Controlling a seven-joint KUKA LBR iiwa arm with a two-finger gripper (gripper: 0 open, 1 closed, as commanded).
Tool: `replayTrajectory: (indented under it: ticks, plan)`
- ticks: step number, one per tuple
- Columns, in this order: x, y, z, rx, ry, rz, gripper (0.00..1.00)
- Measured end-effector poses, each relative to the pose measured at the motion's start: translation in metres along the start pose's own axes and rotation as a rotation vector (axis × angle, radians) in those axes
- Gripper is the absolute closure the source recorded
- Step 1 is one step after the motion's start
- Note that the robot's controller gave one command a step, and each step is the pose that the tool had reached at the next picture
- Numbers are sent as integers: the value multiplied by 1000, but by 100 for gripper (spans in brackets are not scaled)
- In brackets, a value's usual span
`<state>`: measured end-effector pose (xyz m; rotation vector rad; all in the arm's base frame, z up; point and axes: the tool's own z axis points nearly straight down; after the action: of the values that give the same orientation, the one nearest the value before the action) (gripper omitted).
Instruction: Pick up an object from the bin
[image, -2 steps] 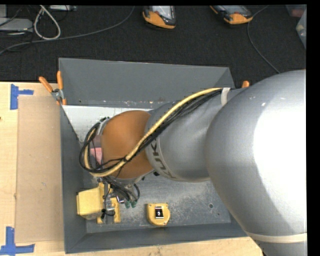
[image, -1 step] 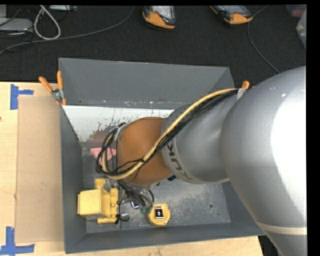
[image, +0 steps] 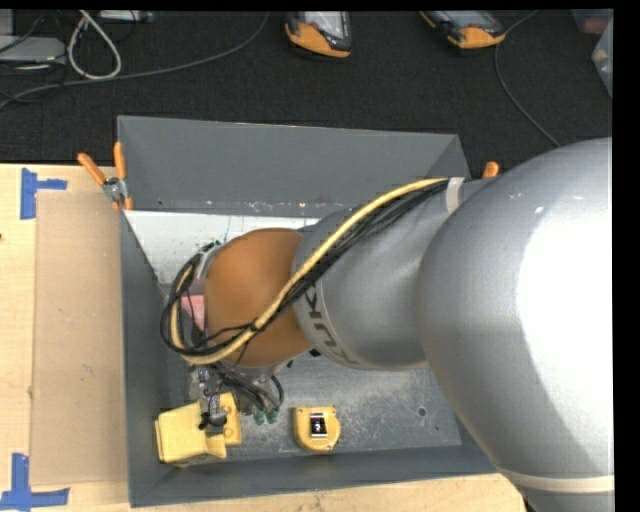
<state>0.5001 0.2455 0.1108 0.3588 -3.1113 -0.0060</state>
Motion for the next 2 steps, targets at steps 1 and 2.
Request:
replayTrajectory:
  ticks: [1,2]
  plan:
    - [0,0,0,0,0,2,100]
    - [-10,-14,-84,0,4,62,100]
